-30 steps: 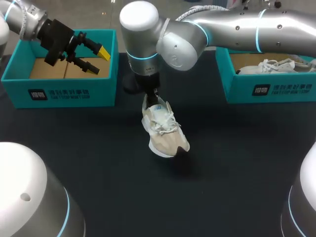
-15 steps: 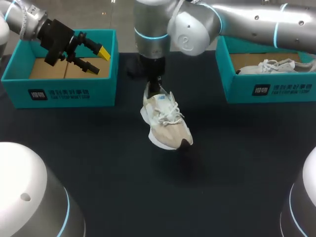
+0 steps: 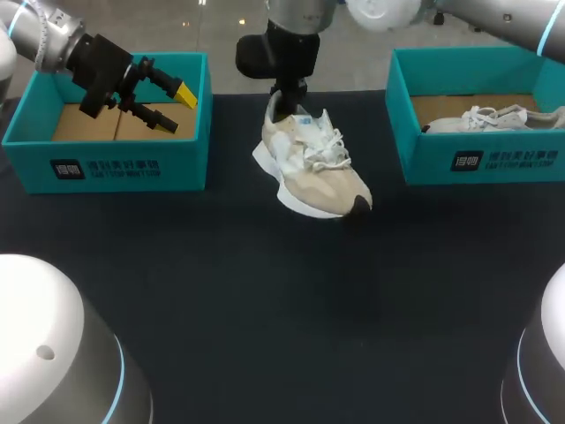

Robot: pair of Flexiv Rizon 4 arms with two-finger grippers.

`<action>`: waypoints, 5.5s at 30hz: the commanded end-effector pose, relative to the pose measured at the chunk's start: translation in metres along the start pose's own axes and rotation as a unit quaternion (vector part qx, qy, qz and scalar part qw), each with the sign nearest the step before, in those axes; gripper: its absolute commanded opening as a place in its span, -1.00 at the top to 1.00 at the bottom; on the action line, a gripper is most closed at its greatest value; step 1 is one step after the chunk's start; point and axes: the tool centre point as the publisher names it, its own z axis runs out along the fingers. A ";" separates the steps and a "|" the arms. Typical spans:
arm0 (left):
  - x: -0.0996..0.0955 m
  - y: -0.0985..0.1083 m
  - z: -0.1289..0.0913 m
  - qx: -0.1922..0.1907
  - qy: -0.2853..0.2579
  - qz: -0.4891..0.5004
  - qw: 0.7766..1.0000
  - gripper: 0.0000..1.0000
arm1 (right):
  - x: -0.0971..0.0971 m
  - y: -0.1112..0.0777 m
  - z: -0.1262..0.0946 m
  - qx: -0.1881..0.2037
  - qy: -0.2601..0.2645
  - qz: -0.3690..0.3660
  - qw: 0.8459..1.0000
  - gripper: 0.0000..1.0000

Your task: Take the shoe out of the shoebox, open the shoe tongue, remove and reinsert the insole, then place the shoe into the shoebox

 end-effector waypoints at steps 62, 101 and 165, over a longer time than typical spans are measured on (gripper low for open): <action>0.000 0.000 0.000 0.000 0.002 0.000 1.000 -1.00 | -0.065 -0.205 -0.061 0.145 -0.128 0.083 0.978 1.00; 0.000 0.000 0.000 0.000 0.002 0.000 1.000 -1.00 | -0.117 -0.374 -0.097 0.157 -0.085 0.076 0.981 1.00; 0.000 0.000 0.000 0.000 0.002 0.000 1.000 -1.00 | -0.121 -0.563 -0.084 0.134 -0.162 0.684 0.699 1.00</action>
